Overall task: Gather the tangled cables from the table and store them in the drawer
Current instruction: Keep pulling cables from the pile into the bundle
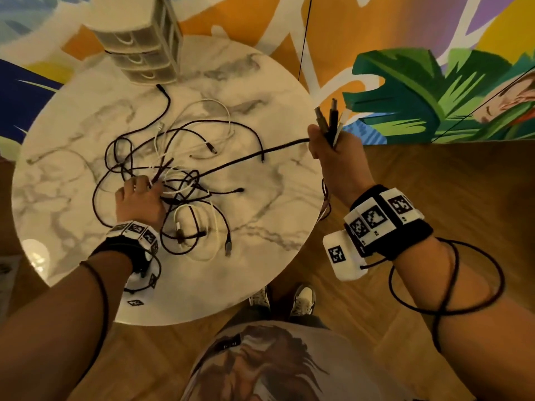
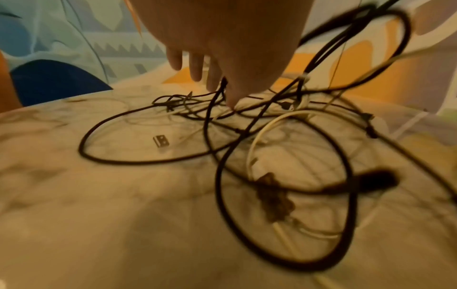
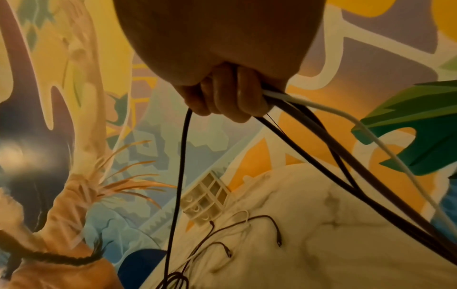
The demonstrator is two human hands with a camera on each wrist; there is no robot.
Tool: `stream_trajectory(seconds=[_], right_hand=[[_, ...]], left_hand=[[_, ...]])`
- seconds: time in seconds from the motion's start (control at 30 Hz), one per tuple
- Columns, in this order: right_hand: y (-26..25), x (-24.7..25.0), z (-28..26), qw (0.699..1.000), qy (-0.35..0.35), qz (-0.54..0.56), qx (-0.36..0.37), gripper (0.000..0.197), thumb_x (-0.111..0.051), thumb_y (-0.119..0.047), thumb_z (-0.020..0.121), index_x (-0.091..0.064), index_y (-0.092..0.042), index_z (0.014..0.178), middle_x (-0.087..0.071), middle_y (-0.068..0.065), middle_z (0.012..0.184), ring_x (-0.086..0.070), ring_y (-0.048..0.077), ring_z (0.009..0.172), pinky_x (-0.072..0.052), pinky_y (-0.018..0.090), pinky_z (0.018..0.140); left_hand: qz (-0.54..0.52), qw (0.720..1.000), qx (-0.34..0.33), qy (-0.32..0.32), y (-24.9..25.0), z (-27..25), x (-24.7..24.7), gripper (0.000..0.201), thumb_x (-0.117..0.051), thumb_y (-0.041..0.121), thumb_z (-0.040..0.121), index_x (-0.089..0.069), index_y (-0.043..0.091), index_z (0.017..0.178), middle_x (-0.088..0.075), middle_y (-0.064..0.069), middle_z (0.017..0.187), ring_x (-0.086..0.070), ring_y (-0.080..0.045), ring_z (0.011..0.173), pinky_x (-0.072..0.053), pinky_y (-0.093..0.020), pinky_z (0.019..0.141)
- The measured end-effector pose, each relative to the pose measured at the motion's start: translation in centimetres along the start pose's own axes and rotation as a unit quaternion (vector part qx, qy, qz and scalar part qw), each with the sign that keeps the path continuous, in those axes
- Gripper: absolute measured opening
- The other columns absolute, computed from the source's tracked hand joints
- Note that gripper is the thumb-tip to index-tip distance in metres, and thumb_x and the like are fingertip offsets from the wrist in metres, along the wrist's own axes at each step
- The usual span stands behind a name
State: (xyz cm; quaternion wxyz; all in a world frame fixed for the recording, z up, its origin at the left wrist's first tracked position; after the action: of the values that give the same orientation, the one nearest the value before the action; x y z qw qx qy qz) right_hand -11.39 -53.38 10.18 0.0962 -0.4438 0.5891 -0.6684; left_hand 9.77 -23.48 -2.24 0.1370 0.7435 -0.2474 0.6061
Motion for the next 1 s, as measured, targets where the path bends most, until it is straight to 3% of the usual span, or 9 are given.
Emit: stream_trajectory(seconds=[0.1,0.23,0.37,0.43,0.53,0.6,0.77,0.93,1.0], right_hand=[[1.5,-2.2,-0.8,0.992,-0.105,-0.059,-0.04,0.042,-0.046,-0.037,0.098,-0.045,-0.022,0.059,-0.042,-0.004,0.051,-0.039,0.008,0.043,-0.028,0.025,0.047],[1.3,-3.6,-1.9,0.981,-0.166,-0.085,-0.044,0.046,-0.045,-0.04,0.097,-0.046,-0.017,0.058,-0.043,-0.002,0.053,-0.038,0.015,0.048,-0.028,0.022,0.046],[-1.9,-3.6,-2.0,0.986,-0.155,-0.057,0.008,0.046,-0.046,-0.039,0.097,-0.045,-0.019,0.056,-0.041,-0.006,0.051,-0.037,0.007,0.043,-0.028,0.018,0.047],[-2.9,-2.5,-1.9,0.991,-0.13,-0.022,0.021,0.046,-0.048,-0.039,0.096,-0.045,-0.02,0.055,-0.04,-0.005,0.051,-0.033,0.007,0.042,-0.026,0.02,0.046],[-2.9,0.0,-1.2,0.997,-0.069,0.036,0.024,0.044,-0.049,-0.037,0.097,-0.042,-0.02,0.056,-0.039,-0.002,0.053,-0.031,0.013,0.049,-0.025,0.027,0.05],[-1.7,1.1,-0.7,0.997,-0.042,0.061,0.012,0.046,-0.048,-0.035,0.097,-0.037,-0.021,0.054,-0.034,-0.005,0.05,-0.027,0.011,0.046,-0.022,0.027,0.049],[1.9,0.5,-0.2,0.999,-0.024,0.033,-0.035,0.05,-0.047,-0.036,0.097,-0.035,-0.021,0.051,-0.032,-0.008,0.041,-0.027,0.007,0.038,-0.02,0.022,0.044],[5.4,1.4,-0.2,0.994,0.007,0.065,-0.083,0.047,-0.048,-0.04,0.096,-0.037,-0.021,0.054,-0.034,-0.002,0.052,-0.027,0.011,0.044,-0.02,0.029,0.05],[6.2,1.5,-0.2,0.994,0.005,0.051,-0.093,0.047,-0.048,-0.039,0.096,-0.037,-0.02,0.054,-0.034,-0.002,0.05,-0.027,0.008,0.039,-0.02,0.028,0.048]], left_hand=[[-0.053,0.998,-0.046,0.003,2.0,-0.7,0.9,0.035,-0.056,0.022,0.076,-0.069,0.021,0.11,-0.045,-0.017,0.137,-0.029,-0.042,0.131,-0.025,-0.055,0.104],[-0.214,0.945,-0.2,0.142,8.9,-2.0,5.7,0.045,-0.042,0.025,0.075,-0.067,0.013,0.11,-0.058,-0.013,0.121,-0.051,-0.037,0.111,-0.043,-0.048,0.09],[-0.155,0.953,-0.252,0.061,12.9,-1.5,4.1,0.045,-0.039,0.043,0.084,-0.065,0.012,0.104,-0.062,-0.009,0.102,-0.053,-0.034,0.092,-0.043,-0.041,0.077],[-0.161,0.96,-0.224,0.046,11.3,-0.7,2.7,0.045,-0.036,0.041,0.088,-0.066,0.007,0.091,-0.061,-0.012,0.092,-0.054,-0.036,0.087,-0.044,-0.043,0.074],[-0.196,0.972,-0.112,0.067,6.4,1.4,3.6,0.038,-0.041,0.031,0.094,-0.065,0.002,0.099,-0.059,-0.02,0.099,-0.052,-0.04,0.095,-0.045,-0.048,0.081],[-0.201,0.97,-0.099,0.093,5.1,2.1,5.2,0.039,-0.04,0.033,0.094,-0.064,0.004,0.103,-0.059,-0.02,0.101,-0.054,-0.04,0.096,-0.047,-0.048,0.079],[-0.152,0.979,-0.1,-0.09,6.8,1.8,1.7,0.054,-0.031,0.059,0.088,-0.066,0.02,0.102,-0.063,-0.014,0.103,-0.058,-0.036,0.095,-0.049,-0.046,0.079],[-0.27,0.961,-0.053,0.005,6.5,2.2,3.7,0.033,-0.042,0.03,0.098,-0.058,0.014,0.123,-0.06,-0.017,0.122,-0.055,-0.035,0.111,-0.045,-0.042,0.092],[-0.253,0.966,-0.056,0.02,6.2,2.3,4.4,0.033,-0.04,0.034,0.098,-0.056,0.022,0.124,-0.065,-0.015,0.114,-0.06,-0.036,0.103,-0.05,-0.044,0.085]])
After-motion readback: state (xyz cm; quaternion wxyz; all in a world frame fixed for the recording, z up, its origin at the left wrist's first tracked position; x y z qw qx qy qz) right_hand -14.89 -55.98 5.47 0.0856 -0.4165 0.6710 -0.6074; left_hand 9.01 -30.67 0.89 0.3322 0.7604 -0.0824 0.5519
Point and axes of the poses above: each hand's wrist, its own z-axis towards the middle knuckle, its own x-axis out of the back of the hand, y = z × x, the point moved 7 cm from there along z, towards the middle knuckle
